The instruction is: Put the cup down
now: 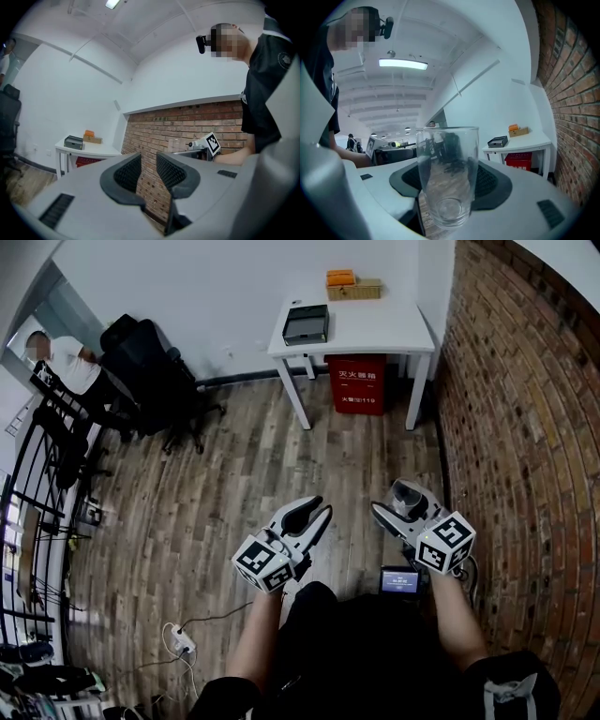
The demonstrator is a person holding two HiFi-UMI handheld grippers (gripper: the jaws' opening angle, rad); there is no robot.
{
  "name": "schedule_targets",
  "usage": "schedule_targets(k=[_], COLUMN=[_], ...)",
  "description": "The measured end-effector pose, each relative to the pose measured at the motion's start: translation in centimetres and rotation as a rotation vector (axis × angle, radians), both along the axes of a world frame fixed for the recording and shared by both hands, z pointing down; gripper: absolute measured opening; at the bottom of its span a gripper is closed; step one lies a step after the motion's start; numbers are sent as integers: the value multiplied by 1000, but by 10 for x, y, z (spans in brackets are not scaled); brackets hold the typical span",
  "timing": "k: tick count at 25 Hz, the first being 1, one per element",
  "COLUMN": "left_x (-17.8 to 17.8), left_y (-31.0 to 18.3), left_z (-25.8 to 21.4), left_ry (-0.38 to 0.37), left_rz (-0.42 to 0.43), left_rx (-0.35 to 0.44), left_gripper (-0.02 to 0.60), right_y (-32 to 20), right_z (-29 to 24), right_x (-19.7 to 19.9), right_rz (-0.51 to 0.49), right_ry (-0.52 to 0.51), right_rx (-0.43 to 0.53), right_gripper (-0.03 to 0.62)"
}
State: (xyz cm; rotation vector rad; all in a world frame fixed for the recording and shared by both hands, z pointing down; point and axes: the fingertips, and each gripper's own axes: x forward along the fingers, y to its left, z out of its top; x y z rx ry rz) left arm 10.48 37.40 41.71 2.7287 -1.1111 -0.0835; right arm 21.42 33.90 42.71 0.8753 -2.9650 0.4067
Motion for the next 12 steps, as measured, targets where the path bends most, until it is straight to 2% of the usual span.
schedule_targets(k=[6,12], left_x=[-18,-51], left_y=[-32,-88], left_z=[3,14], left_ry=[-8,-4], left_rz=[-57,-83], left_rx=[6,9], left_gripper=[95,95], right_y=[-26,-74], right_z=[8,23], right_x=[7,-8], right_rz=[7,29], right_ry=[0,23], right_rx=[-14,-31], right_gripper=[282,282])
